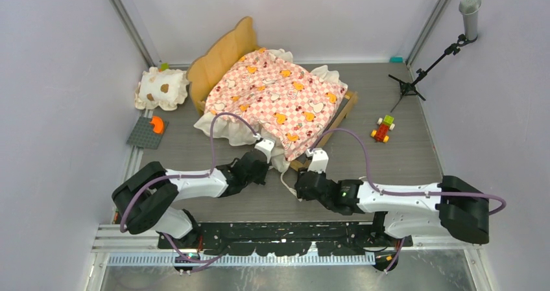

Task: Set up the pet bed
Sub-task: Tie the ropes to the bed frame.

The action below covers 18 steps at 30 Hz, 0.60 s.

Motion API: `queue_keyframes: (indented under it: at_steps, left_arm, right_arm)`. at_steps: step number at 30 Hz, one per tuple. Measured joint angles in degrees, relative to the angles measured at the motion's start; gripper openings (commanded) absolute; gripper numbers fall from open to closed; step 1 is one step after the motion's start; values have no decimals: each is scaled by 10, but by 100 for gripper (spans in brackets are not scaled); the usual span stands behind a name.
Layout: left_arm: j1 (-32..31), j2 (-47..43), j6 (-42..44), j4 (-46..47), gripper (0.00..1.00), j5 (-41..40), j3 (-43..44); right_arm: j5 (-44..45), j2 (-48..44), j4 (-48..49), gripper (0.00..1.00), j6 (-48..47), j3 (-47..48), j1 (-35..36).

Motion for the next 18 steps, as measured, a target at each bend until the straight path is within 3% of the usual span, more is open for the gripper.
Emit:
queue_keyframes:
  at_steps: [13,18]
  left_arm:
    - [0,-10,0,-20,0,4,5]
    - [0,-10,0,-29,0,4,5]
  right_arm:
    - [-17,133,104,47,-21,9,1]
    - [-1,171,91,39,-25,43,11]
